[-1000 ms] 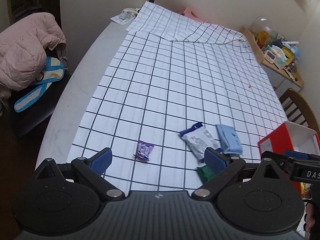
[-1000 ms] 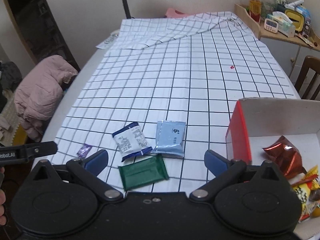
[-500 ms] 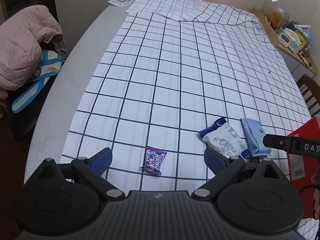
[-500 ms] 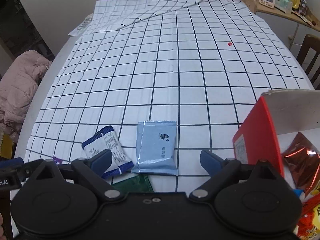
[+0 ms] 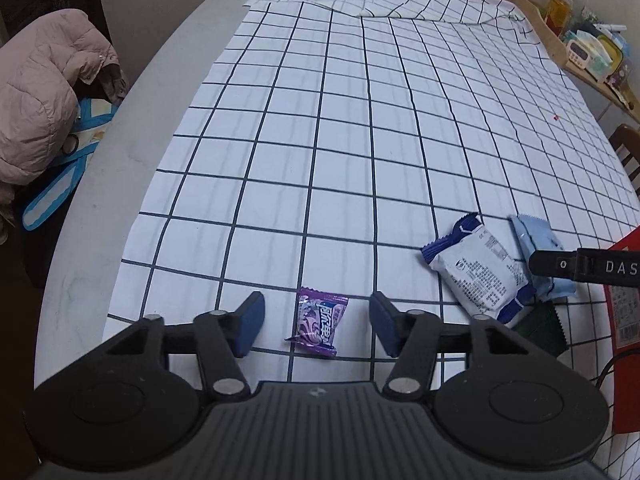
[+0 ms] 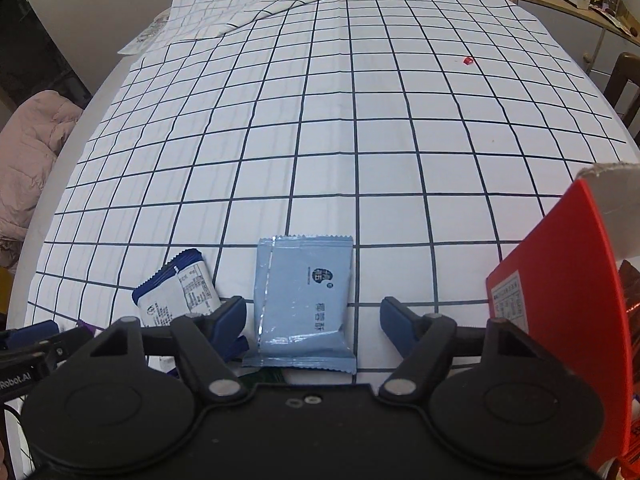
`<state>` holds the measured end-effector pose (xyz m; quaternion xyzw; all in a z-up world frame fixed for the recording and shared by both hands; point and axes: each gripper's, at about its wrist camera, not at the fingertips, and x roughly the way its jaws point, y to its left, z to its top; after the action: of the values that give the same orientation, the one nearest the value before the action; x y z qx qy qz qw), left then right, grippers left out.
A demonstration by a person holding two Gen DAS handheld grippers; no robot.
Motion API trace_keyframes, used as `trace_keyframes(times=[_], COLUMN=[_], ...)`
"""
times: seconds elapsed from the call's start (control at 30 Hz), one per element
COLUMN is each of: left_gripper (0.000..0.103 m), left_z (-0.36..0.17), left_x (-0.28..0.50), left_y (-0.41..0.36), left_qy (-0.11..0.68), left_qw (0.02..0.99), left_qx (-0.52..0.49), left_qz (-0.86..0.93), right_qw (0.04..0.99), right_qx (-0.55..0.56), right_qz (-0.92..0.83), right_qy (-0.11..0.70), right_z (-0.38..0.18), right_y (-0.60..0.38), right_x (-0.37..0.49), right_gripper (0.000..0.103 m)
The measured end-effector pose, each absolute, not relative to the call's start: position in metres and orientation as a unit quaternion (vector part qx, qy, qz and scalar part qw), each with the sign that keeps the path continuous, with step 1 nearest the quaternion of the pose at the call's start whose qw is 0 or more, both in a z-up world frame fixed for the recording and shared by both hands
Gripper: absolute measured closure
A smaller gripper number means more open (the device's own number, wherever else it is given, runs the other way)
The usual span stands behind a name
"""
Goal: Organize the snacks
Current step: 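Grasp the purple candy with left tool while right tool grasps the light-blue packet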
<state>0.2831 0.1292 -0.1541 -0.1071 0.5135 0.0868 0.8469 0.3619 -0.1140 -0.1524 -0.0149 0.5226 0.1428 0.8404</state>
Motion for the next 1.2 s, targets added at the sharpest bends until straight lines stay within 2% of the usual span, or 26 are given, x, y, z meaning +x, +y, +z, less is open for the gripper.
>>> trace_keyframes(times=[0.1, 0.17, 0.23, 0.33, 0.47, 0.77, 1.2], left_gripper=[0.058, 0.067, 0.071, 0.08, 0.086, 0.086, 0.086], left_z=[-0.156, -0.156, -0.156, -0.156, -0.155, -0.147, -0.092], left_x=[0.281, 0.281, 0.281, 0.28, 0.279, 0.266, 0.231], left_y=[0.127, 0.126, 0.126, 0.122, 0.12, 0.129, 0.1], left_qy=[0.51, 0.508, 0.507, 0.506, 0.505, 0.504, 0.483], left_qw=[0.85, 0.851, 0.852, 0.854, 0.855, 0.851, 0.864], left_qx=[-0.097, -0.094, -0.093, -0.079, -0.08, -0.116, -0.126], left_qz=[0.09, 0.089, 0.09, 0.093, 0.092, 0.093, 0.066], right_qw=[0.842, 0.844, 0.846, 0.847, 0.849, 0.856, 0.861], right_qx=[-0.024, -0.035, -0.039, -0.047, -0.056, -0.048, -0.04], right_qz=[0.144, 0.146, 0.151, 0.157, 0.159, 0.164, 0.21], right_qy=[0.519, 0.515, 0.51, 0.506, 0.501, 0.489, 0.461], right_z=[-0.154, -0.156, -0.155, -0.153, -0.15, -0.133, -0.08], right_y=[-0.111, -0.109, -0.108, -0.108, -0.11, -0.125, -0.149], right_x=[0.361, 0.359, 0.358, 0.355, 0.352, 0.334, 0.282], right_gripper=[0.035, 0.041, 0.052, 0.057, 0.057, 0.057, 0.057])
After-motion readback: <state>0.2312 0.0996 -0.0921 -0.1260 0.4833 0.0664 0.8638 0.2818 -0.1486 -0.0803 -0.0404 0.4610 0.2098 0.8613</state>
